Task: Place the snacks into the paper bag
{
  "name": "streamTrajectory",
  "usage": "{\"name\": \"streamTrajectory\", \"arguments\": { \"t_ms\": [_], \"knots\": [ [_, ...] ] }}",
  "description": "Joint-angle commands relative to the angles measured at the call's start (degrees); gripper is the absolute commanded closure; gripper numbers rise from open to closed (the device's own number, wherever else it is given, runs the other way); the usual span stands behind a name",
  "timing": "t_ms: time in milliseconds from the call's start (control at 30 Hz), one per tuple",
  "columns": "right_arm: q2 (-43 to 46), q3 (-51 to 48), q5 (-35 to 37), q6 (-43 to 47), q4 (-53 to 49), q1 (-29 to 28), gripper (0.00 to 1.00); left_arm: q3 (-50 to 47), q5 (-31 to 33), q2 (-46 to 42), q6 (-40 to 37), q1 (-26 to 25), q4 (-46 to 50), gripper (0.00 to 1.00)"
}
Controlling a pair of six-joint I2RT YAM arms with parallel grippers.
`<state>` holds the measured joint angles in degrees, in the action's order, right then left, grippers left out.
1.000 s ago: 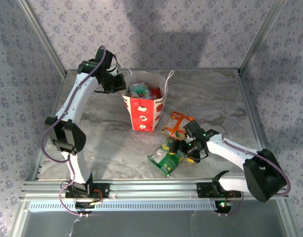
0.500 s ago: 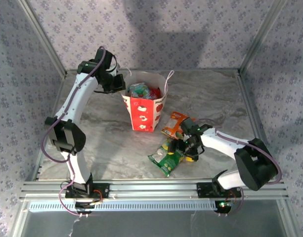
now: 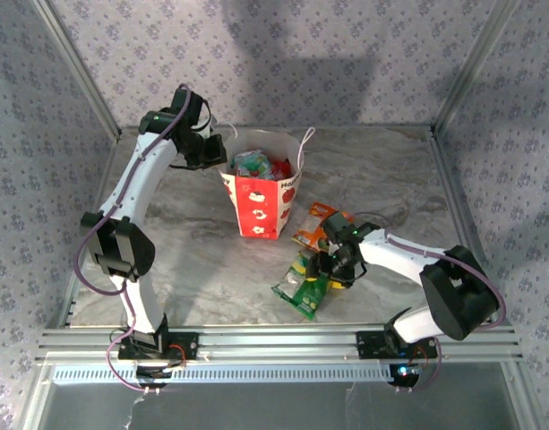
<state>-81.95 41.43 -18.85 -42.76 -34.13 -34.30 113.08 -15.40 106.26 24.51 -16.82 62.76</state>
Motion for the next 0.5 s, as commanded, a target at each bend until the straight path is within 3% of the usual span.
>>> {"name": "streamTrajectory", "arguments": {
  "t_ms": [0, 233, 467],
  "knots": [
    [-0.89, 0.85, 4.08, 0.47, 0.19, -0.28, 0.39, -0.85, 0.51, -1.05, -0.87, 0.46, 0.78, 0.88],
    [0.82, 1.09, 6.89, -0.11, -0.05, 0.07, 0.54, -0.69, 0.50, -1.14, -0.83, 0.56, 0.87, 0.88],
    [1.51, 1.53, 9.76, 0.90, -1.92, 0.56, 0.61, -0.75, 0.54, -1.14, -0.96, 0.56, 0.93, 0.88]
  ]
}}
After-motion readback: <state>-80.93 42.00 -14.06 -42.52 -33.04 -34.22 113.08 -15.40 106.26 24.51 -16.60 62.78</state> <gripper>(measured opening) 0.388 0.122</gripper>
